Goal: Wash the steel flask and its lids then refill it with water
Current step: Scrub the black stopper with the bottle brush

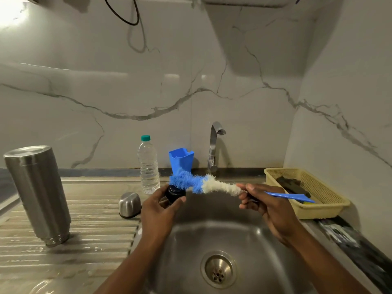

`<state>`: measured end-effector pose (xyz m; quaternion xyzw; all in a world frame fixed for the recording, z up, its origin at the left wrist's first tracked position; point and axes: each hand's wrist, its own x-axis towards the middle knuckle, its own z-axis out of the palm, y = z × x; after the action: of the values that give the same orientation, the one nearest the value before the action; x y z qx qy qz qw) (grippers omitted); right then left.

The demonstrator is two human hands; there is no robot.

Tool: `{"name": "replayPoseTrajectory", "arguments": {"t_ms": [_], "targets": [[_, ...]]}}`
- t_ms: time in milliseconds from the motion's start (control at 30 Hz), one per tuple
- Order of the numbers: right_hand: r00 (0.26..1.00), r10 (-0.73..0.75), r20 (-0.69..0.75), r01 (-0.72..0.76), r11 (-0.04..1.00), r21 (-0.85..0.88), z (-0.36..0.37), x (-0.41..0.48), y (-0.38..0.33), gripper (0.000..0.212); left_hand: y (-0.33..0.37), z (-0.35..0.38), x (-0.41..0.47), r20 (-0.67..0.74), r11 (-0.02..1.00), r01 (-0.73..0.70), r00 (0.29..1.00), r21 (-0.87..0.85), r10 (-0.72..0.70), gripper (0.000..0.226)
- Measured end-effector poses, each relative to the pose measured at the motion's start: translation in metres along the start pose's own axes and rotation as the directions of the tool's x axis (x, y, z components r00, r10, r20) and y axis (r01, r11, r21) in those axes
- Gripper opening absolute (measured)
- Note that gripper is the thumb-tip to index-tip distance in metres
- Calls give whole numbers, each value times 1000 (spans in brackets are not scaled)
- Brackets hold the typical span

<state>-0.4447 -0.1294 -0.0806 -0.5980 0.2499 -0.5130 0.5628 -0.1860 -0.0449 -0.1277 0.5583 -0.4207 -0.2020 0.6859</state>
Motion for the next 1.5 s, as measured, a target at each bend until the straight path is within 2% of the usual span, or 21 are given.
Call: {"name": "replayPoseTrajectory", "arguments": {"t_ms": [133,200,333,667,800,967,1067,1233,1367,1500], "targets": [[999,27,22,-28,999,28,5,-3,6,27,2,5,-7,88,998,-10,996,58,5,43],[999,26,44,-27,999,25,10,-4,8,26,1,7,-9,64,999,-1,998,34,-1,41],[999,37,-5,-37,997,64,3,-3,3,26,-2,-2,-1,-12,999,32,999,-4,-32,39],[998,61,-10,-60,996,72,-3,-2,2,28,-2,2,0,3,996,79,997,-52,-79,41],[997,63,49,-64,998,22,6,-5,7,29,-2,7,-4,39,994,79,996,-69,-76,30],[999,50,0,-49,993,106,-2,-3,1,28,-5,1,2,-3,982,130,991,-139,-132,33],[998,59,25,-61,995,76,2,-4,6,29,-3,2,2,-13,970,164,985,-181,-169,29],[997,66,-29,-61,986,154,-6,0,3,30,3,4,3,55,849,300,950,-436,-307,29],[996,85,17,-87,987,138,1,-2,12,29,1,6,2,184,735,417,906,-535,-381,48],[998,66,-22,-61,984,166,-5,0,5,29,2,4,9,136,638,403,895,-656,-425,41]]}}
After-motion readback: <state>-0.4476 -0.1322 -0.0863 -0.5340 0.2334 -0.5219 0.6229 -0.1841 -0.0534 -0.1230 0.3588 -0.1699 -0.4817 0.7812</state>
